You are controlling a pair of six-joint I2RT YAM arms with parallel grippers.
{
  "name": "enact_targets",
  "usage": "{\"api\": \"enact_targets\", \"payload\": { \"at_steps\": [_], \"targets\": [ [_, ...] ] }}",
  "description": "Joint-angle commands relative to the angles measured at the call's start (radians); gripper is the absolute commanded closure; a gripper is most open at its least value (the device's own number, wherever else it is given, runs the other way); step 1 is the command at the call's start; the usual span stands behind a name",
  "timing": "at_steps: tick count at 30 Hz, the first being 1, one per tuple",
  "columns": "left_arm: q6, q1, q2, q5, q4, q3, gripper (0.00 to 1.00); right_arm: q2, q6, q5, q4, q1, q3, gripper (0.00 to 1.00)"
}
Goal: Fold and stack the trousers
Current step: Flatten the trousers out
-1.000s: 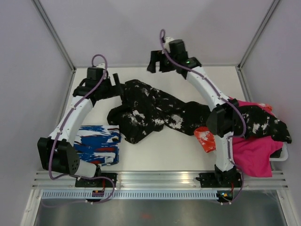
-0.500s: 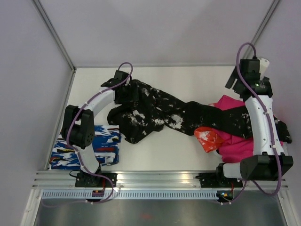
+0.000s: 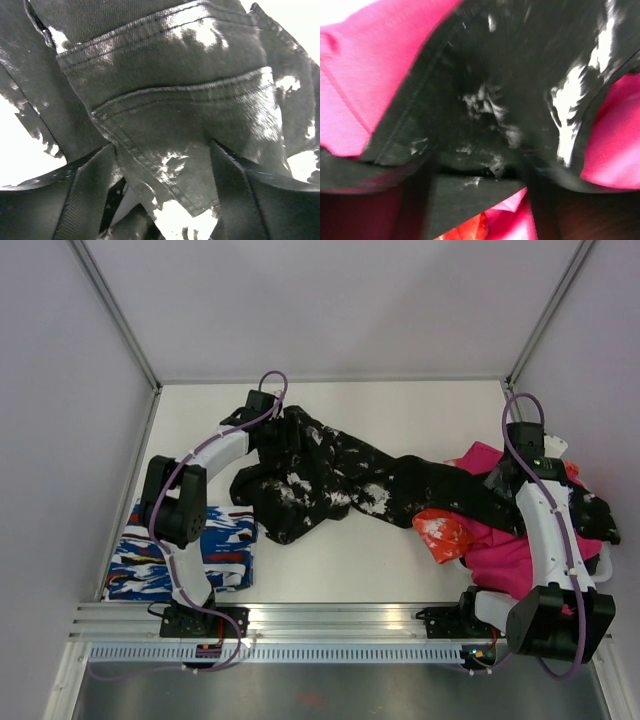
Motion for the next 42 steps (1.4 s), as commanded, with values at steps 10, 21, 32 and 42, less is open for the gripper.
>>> {"api": "enact_targets", "payload": {
  "at_steps": [10, 21, 32, 42],
  "targets": [
    [-0.013, -0.002, 0.020, 0.001, -0.029, 0.059, 0.98, -0.020, -0.065, -0.054, 0.024, 0.000, 0.182, 1.00],
    [-0.034, 0.064, -0.029, -0.099, -0.076, 0.142, 0.98, 0.012, -0.234, -0.392, -0.006, 0.000, 0.253, 0.30],
    [0.008, 0.192, -0.021, -0.062, -0.103, 0.262, 0.98, -0.086, -0.284, -0.480, 0.021, 0.002, -0.062, 0.09],
    [0.004, 0.198, 0.012, -0.010, -0.104, 0.296, 0.98, -0.036, -0.289, -0.551, 0.073, 0.004, -0.111, 0.62]
  ]
}}
